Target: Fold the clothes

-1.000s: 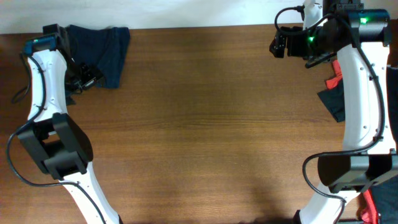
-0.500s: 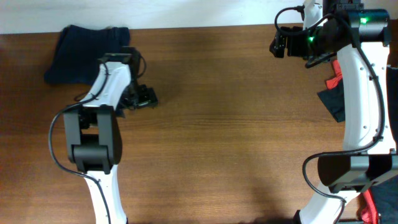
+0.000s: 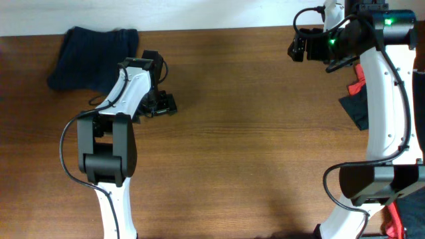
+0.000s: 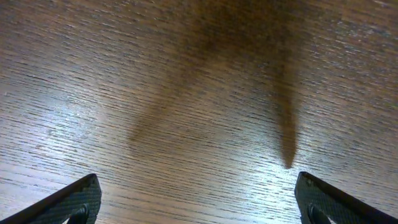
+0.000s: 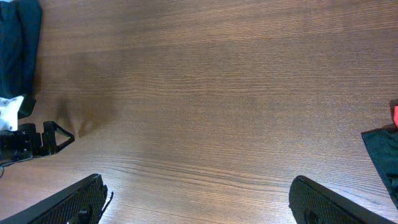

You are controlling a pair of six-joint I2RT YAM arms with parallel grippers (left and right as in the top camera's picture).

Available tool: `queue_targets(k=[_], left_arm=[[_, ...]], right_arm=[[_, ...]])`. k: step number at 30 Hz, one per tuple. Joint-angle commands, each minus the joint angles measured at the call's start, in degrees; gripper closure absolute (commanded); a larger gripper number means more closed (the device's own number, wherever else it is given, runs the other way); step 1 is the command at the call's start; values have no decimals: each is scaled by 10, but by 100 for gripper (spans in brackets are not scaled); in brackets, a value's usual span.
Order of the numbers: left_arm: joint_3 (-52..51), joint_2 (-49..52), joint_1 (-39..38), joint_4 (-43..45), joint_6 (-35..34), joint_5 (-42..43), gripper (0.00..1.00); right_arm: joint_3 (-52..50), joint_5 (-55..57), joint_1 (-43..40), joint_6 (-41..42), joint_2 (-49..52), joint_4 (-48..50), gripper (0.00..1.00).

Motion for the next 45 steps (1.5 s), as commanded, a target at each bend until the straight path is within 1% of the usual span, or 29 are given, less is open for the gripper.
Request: queue_targets(k=[1,37,40,45], left_arm=[[-5,0,2,1,-4,-4,1],[-5,0,2,1,-4,-4,1],[-5,0,2,1,-4,-4,1],[-5,0,1,1,-4,-4,1]], right_arm=[[0,5,-6,2,-8,0,1],[0,5,-4,2,1,0,1],[0,5,17,2,-38,0,1],[0,5,127,2,-161,0,2]])
